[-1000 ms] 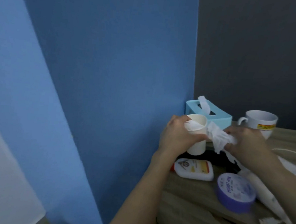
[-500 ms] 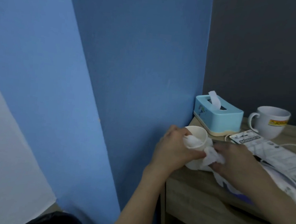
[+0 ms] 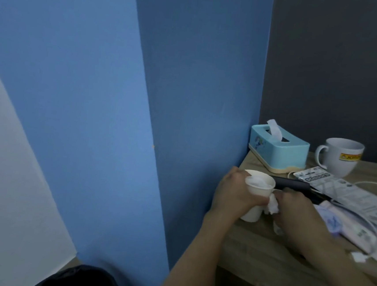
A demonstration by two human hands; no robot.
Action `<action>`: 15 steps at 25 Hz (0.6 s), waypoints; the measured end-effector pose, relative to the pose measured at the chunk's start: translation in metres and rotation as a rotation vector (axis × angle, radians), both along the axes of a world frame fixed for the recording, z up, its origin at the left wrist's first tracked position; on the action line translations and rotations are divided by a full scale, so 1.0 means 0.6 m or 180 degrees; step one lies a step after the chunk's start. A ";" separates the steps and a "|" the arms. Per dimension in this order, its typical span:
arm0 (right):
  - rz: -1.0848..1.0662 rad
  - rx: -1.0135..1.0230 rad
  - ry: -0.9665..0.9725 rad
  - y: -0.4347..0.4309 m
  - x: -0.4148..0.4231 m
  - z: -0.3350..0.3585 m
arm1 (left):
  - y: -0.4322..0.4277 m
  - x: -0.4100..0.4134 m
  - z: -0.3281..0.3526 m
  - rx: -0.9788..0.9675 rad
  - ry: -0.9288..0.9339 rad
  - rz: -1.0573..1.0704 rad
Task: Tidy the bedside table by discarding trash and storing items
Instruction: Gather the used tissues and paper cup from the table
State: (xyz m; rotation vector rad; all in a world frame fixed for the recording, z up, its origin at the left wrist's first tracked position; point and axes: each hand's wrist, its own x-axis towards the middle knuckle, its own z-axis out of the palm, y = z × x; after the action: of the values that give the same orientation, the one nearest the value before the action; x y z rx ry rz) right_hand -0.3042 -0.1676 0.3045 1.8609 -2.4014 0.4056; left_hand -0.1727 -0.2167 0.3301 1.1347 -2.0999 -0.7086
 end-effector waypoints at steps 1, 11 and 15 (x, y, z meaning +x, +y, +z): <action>-0.0030 -0.0097 0.0140 -0.003 0.002 0.000 | -0.004 -0.004 -0.003 0.0018 0.0044 -0.0007; 0.0376 -0.0637 -0.0536 0.048 -0.035 0.009 | -0.015 -0.010 -0.046 -0.0027 0.0125 -0.0165; 0.0611 -0.0727 -0.0038 0.051 -0.042 -0.019 | -0.001 -0.012 -0.056 0.0043 0.0032 -0.0206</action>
State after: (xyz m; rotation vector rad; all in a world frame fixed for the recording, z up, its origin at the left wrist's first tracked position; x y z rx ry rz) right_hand -0.3295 -0.1370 0.2933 1.9918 -2.0859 0.6758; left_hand -0.1800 -0.2176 0.2968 1.0726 -2.1346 -0.7583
